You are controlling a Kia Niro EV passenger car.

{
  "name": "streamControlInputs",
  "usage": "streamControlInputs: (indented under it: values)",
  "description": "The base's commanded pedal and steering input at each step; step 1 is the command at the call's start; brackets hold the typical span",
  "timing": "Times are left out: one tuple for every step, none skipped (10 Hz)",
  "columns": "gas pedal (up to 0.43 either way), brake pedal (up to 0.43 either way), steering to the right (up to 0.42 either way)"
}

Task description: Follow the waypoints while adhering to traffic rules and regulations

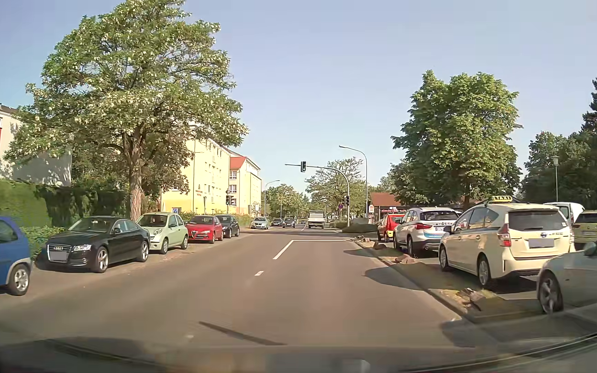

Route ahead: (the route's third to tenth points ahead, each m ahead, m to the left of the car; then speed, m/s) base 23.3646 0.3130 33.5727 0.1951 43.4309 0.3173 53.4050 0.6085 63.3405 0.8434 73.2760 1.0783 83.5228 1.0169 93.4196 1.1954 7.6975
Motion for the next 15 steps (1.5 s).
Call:
streamControlInputs:
  values:
    - [0.079, 0.03, -0.001]
    - [0.079, 0.03, -0.001]
    - [0.079, 0.03, -0.001]
    - [0.079, 0.03, -0.001]
    - [0.079, 0.03, -0.001]
    - [0.079, 0.03, -0.001]
    - [0.079, 0.03, -0.001]
    - [0.079, 0.03, -0.001]
    - [0.079, 0.03, 0.0]
    - [0.079, 0.03, 0.0]
    - [0.079, 0.03, 0.0]
    - [0.079, 0.03, 0.0]
    - [0.079, 0.03, 0.0]
    - [0.079, 0.03, -0.001]
    - [0.079, 0.03, 0.0]
